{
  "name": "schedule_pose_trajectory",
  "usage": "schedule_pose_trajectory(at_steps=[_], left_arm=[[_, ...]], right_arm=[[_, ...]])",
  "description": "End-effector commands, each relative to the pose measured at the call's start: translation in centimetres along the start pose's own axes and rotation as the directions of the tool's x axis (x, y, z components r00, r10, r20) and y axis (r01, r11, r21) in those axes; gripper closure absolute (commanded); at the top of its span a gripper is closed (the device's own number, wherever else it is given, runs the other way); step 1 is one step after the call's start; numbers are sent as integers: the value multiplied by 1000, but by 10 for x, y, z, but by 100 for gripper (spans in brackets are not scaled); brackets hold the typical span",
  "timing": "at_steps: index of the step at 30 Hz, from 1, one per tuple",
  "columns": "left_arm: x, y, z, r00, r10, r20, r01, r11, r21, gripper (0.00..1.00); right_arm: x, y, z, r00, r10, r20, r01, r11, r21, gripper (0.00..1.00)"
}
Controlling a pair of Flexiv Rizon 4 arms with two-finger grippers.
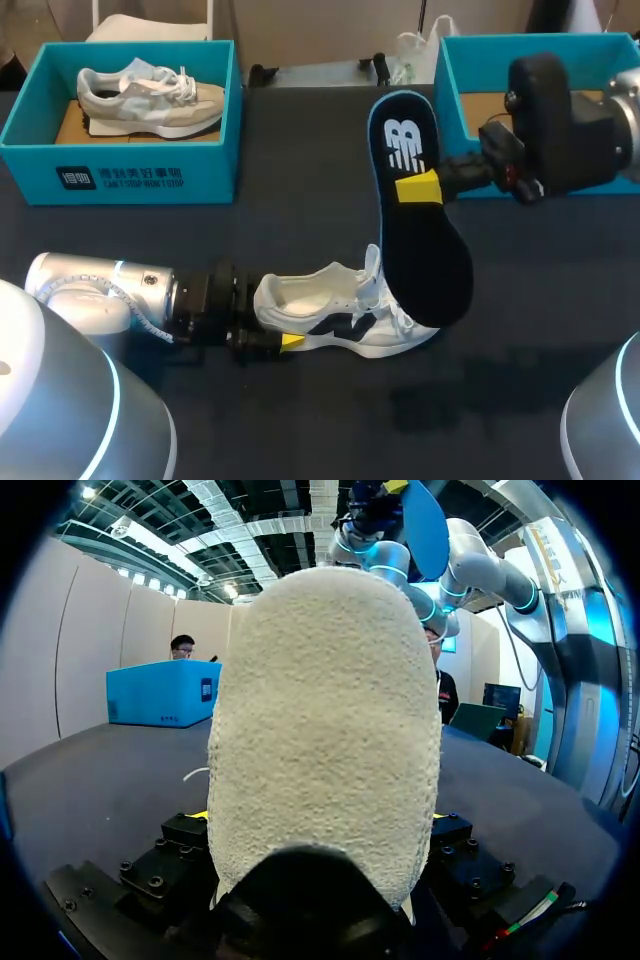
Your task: Take the shoe out of the shoebox, open the shoe tongue, remove and reinsert the insole, then place the shoe into the shoebox
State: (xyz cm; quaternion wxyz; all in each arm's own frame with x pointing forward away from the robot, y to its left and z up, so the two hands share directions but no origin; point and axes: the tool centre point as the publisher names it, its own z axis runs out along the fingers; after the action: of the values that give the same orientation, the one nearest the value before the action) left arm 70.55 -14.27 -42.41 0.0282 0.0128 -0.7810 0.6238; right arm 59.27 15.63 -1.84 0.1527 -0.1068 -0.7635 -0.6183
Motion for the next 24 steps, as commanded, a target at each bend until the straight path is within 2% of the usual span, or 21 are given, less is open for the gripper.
schedule_pose_trajectory(at_steps=[1, 5, 11, 24], left_arm=[[-1, 4, 0, 1000, 0, 2, 0, 1000, 1, 100], [-1, 4, 0, 1000, 0, 2, 0, 1000, 1, 100], [-1, 4, 0, 1000, 0, 2, 0, 1000, 1, 100], [-1, 4, 0, 1000, 0, 2, 0, 1000, 1, 100]], right_arm=[[9, -2, -12, 999, 32, 15, -31, 998, -57, 100], [20, -3, -25, 997, 56, 44, -51, 991, -122, 100], [33, 0, -33, 993, 89, 76, -78, 987, -139, 100], [29, 3, -22, 992, 117, 47, -108, 983, -150, 100]])
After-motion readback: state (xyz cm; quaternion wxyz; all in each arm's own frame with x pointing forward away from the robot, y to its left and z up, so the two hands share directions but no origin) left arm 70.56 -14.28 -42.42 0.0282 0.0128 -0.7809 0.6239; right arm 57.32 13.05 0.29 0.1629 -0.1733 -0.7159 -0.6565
